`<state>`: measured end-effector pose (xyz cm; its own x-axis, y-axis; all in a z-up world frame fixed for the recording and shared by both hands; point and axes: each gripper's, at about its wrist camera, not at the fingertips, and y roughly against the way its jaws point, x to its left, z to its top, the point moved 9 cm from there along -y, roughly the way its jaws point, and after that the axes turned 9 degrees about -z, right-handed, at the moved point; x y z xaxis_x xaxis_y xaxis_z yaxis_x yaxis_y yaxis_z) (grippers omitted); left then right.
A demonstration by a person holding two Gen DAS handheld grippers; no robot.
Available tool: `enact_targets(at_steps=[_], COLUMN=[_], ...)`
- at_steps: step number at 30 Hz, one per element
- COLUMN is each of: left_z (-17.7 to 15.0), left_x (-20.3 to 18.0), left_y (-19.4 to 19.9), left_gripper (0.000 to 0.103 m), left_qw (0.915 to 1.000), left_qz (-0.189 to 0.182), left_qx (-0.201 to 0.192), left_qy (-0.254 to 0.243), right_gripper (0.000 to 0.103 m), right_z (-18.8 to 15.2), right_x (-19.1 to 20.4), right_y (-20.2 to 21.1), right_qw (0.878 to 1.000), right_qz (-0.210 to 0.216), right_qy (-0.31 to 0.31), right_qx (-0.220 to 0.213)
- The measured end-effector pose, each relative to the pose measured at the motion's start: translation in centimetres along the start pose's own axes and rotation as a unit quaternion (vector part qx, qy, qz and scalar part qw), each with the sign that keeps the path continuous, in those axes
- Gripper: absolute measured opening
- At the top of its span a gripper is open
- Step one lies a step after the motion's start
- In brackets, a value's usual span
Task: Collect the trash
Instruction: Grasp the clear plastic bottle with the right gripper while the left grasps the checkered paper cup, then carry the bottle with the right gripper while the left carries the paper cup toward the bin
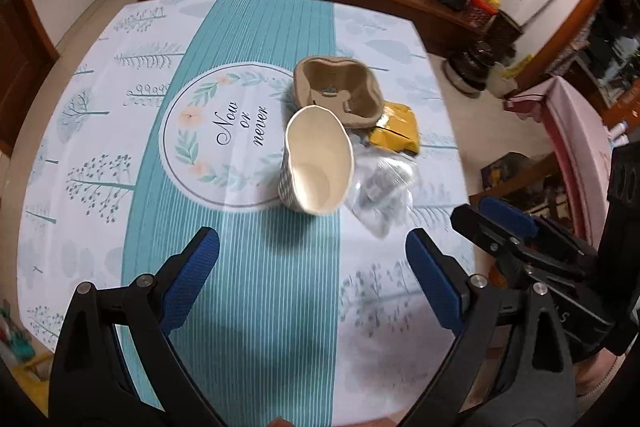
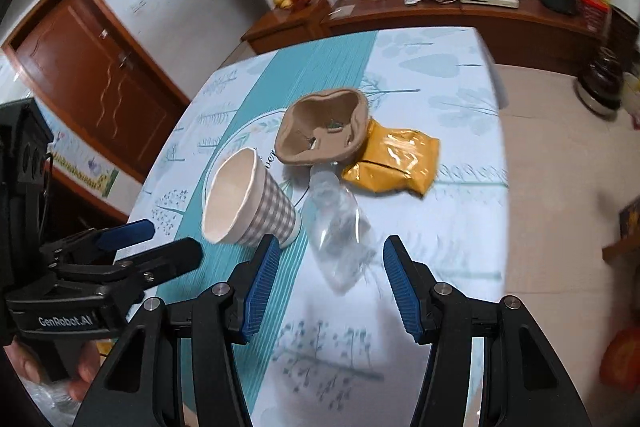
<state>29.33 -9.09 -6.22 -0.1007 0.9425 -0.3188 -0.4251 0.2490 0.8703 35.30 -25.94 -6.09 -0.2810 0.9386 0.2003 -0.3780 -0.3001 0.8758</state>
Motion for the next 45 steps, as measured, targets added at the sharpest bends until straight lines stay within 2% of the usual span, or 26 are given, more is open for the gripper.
enact_targets(at_steps=[6,12,14,17,19,21,23,27,33,40,45], left_z=[1.7,2.1,2.4,2.7,2.7,2.5,2.1,1.5,-0.8,-5.1,-9.1], left_x=[1.2,3.0,3.3,3.5,3.6,3.7,3.8,3.6,3.7,3.9,4.6], left_y=[-4.7,-7.0,-7.5,-8.3,-8.7,-9.1,-9.3,-8.3,-5.4,0.8,5.8], left_gripper=[0.093,0.093,0.092,0.089,0.079,0.052,0.037,0.030,0.028,0.028,0.028], left_qw=[0.9988,0.9963,0.9961,0.9956,0.9953,0.9950,0.9948,0.9967,0.9976,0.9977,0.9949], left_qz=[0.023,0.035,0.036,0.036,0.031,0.027,0.031,0.040,0.038,0.005,-0.028], left_qx=[0.025,0.040,0.042,0.051,0.057,0.064,0.074,0.063,0.058,0.044,0.038], left_qy=[0.035,0.068,0.069,0.069,0.072,0.071,0.063,0.032,-0.003,-0.050,-0.090], right_gripper=[0.055,0.055,0.051,0.039,0.037,0.036,0.035,0.034,0.034,0.034,0.034], right_z=[0.9,1.3,1.3,1.1,0.8,0.1,-0.8,-2.7,-5.6,-10.1,-14.4], right_x=[0.5,0.9,1.2,1.9,2.2,2.6,3.1,3.6,4.2,6.3,9.2], right_y=[-4.6,-8.1,-8.9,-9.0,-8.9,-8.8,-8.3,-6.8,-2.5,5.2,10.7], right_qw=[0.999,0.997,0.995,0.993,0.993,0.992,0.992,0.993,0.997,0.998,0.993], right_qz=[0.009,0.028,0.039,0.063,0.066,0.069,0.072,0.069,0.060,0.023,-0.005], right_qy=[0.029,0.048,0.057,0.062,0.064,0.067,0.066,0.053,-0.001,-0.057,-0.103], right_qx=[0.028,0.060,0.070,0.072,0.075,0.081,0.085,0.080,0.057,-0.005,-0.057])
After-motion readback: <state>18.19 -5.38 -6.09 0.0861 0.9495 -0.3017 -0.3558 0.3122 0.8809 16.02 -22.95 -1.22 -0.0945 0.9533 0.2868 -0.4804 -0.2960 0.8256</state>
